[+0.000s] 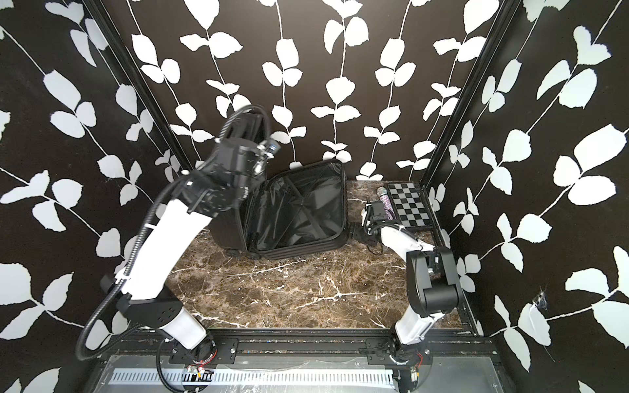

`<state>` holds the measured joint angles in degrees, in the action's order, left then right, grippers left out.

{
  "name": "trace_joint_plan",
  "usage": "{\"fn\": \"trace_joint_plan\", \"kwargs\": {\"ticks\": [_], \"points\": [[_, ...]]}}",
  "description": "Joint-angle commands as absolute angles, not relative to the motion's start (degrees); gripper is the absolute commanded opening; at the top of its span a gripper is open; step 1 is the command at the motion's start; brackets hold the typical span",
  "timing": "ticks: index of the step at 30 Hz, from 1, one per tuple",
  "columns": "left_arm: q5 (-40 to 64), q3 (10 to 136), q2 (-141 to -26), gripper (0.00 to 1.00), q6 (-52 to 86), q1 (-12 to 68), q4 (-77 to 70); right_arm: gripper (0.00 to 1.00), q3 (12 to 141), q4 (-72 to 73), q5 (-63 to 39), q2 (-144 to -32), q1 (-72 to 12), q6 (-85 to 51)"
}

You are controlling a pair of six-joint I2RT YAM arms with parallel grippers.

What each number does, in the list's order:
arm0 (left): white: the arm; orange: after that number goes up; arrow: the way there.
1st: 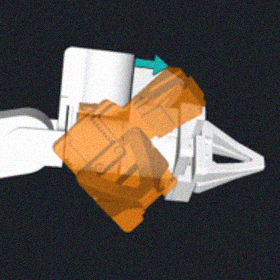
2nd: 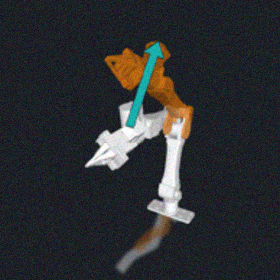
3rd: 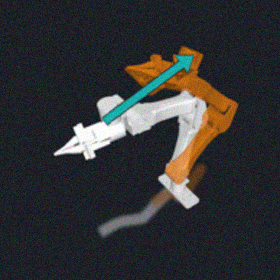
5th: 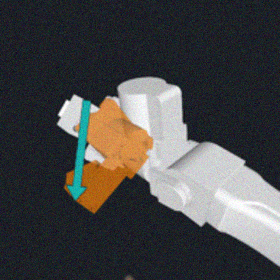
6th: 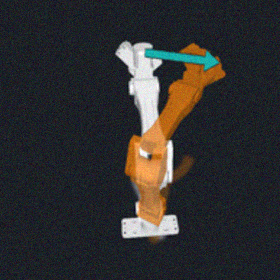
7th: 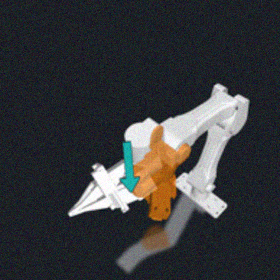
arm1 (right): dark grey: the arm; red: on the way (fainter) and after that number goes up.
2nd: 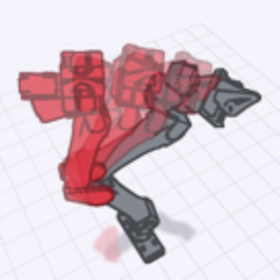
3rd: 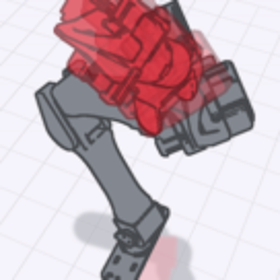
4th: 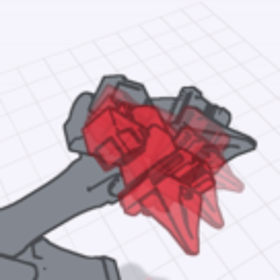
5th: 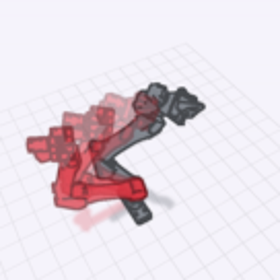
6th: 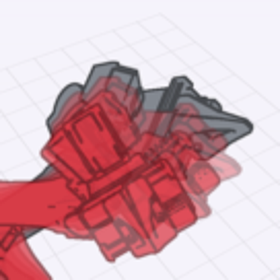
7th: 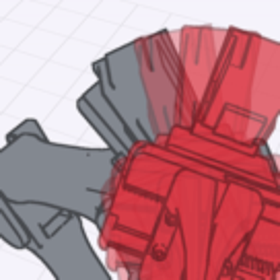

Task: Close the suitcase zippers
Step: Close the suitcase at the center of the board, then adjust the suitcase at the center of the board.

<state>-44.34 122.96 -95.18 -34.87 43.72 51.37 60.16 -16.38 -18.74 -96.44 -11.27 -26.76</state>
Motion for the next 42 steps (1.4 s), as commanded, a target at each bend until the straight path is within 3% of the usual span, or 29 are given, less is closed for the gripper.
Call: {"fn": "trace_joint_plan", "kwargs": {"ticks": [1, 6, 12, 20, 22, 32, 42], "points": [[-49.9, 125.2, -97.9, 0.00, -42.3, 49.7, 45.4, 0.72, 60.1, -12.4, -21.8, -97.8, -12.3, -27.0], [-55.5, 128.4, -104.8, 0.00, -49.2, 56.0, 41.3, 0.71, 59.1, -11.1, -21.9, -99.3, -12.9, -27.2], [-55.2, 133.7, -110.7, 0.00, -50.4, 60.5, 42.7, 0.72, 57.6, -10.5, -20.9, -99.0, -12.9, -27.2], [-52.9, 135.1, -114.0, 0.67, -47.2, 64.6, 45.2, 0.69, 56.2, -10.8, -17.2, -98.6, -12.7, -29.2], [-50.4, 135.7, -114.0, 0.72, -44.1, 64.9, 47.9, 0.68, 55.6, -9.9, -17.3, -98.4, -12.6, -29.8], [-33.0, 129.9, -106.8, 0.83, -22.1, 61.5, 59.6, 0.64, 53.8, -8.8, -16.8, -97.1, -12.4, -29.6], [5.3, 103.7, -88.4, 0.85, -2.9, 57.9, 49.3, 0.65, 54.9, -11.1, -17.4, -93.2, -5.0, -26.8]]}}
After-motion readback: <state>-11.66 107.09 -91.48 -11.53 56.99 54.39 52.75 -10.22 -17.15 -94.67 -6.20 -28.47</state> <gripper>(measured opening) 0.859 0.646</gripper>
